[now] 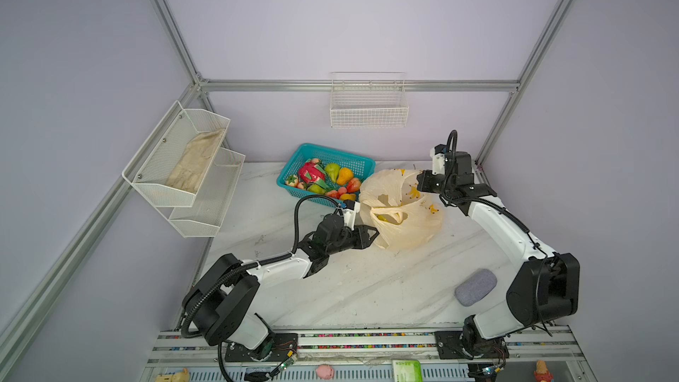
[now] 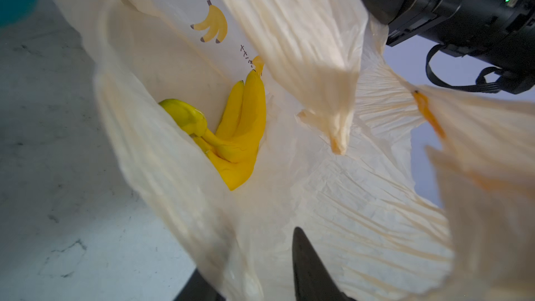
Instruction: Place the fake fruits into the plastic bag and tie a complex knot
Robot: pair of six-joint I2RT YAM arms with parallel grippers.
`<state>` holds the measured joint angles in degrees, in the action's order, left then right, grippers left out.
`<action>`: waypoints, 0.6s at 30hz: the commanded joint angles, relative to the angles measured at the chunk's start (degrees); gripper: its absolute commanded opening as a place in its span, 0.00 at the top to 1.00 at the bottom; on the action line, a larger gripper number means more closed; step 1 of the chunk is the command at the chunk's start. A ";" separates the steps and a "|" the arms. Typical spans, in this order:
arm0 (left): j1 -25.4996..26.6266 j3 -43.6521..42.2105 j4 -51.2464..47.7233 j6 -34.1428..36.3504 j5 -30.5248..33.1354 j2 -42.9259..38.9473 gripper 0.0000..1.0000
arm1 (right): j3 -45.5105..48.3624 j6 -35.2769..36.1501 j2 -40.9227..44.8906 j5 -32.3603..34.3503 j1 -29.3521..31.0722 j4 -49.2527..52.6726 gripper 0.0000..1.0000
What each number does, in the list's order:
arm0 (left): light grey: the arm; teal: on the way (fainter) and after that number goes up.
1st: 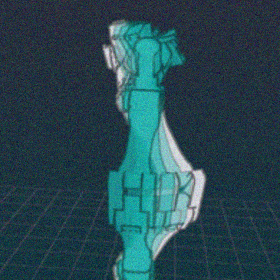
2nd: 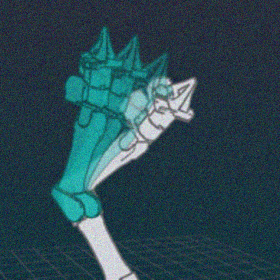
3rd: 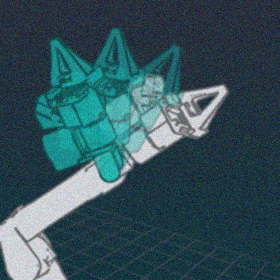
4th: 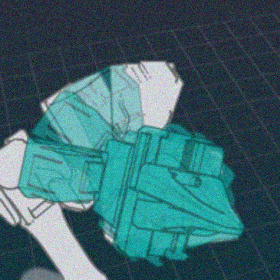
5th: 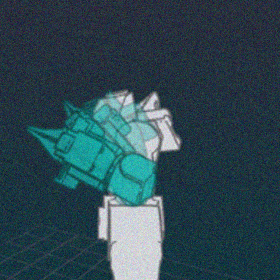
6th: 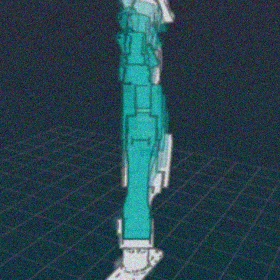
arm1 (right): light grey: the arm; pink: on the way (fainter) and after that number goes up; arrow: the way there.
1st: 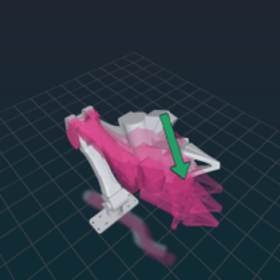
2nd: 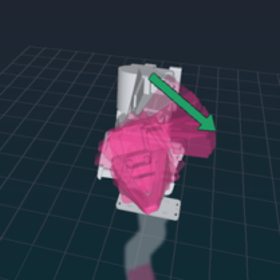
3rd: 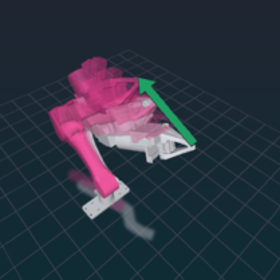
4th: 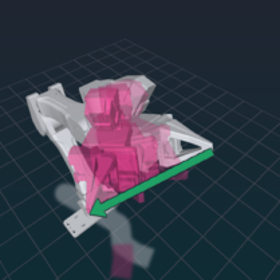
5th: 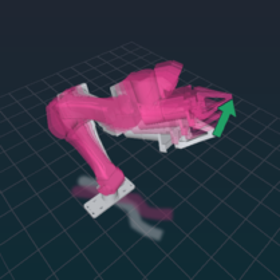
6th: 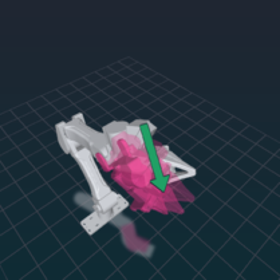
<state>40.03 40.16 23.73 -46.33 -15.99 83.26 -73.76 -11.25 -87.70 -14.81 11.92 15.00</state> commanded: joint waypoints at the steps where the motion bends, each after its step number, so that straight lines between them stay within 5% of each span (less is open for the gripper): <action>1: -2.24 -4.16 -0.68 4.40 5.06 -6.60 0.54 | 0.63 1.44 0.20 -5.34 0.28 -2.05 1.00; 10: -2.77 2.02 -17.68 29.25 22.50 -15.90 0.36 | 4.49 1.86 2.60 -8.26 0.38 -1.03 1.00; 18: -2.67 7.45 -14.59 63.24 14.55 -13.46 0.32 | 3.79 -0.20 2.35 -12.00 0.31 -1.70 1.00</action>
<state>37.30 39.92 7.25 -0.89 1.48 69.60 -69.25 -11.11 -86.78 -24.36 12.03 13.93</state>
